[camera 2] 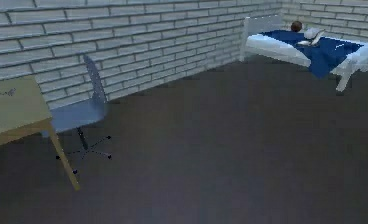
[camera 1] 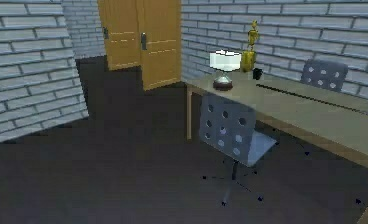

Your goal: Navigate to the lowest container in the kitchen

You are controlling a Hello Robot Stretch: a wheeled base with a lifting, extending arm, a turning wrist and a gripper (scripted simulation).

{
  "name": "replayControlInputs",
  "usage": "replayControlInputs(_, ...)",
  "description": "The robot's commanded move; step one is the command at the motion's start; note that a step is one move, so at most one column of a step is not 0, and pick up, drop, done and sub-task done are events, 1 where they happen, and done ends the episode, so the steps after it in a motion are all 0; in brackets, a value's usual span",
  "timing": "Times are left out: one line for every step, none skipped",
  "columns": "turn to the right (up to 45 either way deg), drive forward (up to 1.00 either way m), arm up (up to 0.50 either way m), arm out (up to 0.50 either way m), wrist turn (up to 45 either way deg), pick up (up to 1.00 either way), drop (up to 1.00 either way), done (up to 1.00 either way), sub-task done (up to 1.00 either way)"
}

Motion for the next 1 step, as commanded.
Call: replayControlInputs(0.0,0.10,0.00,0.00,0.0,0.00,0.00,0.00,0.00)
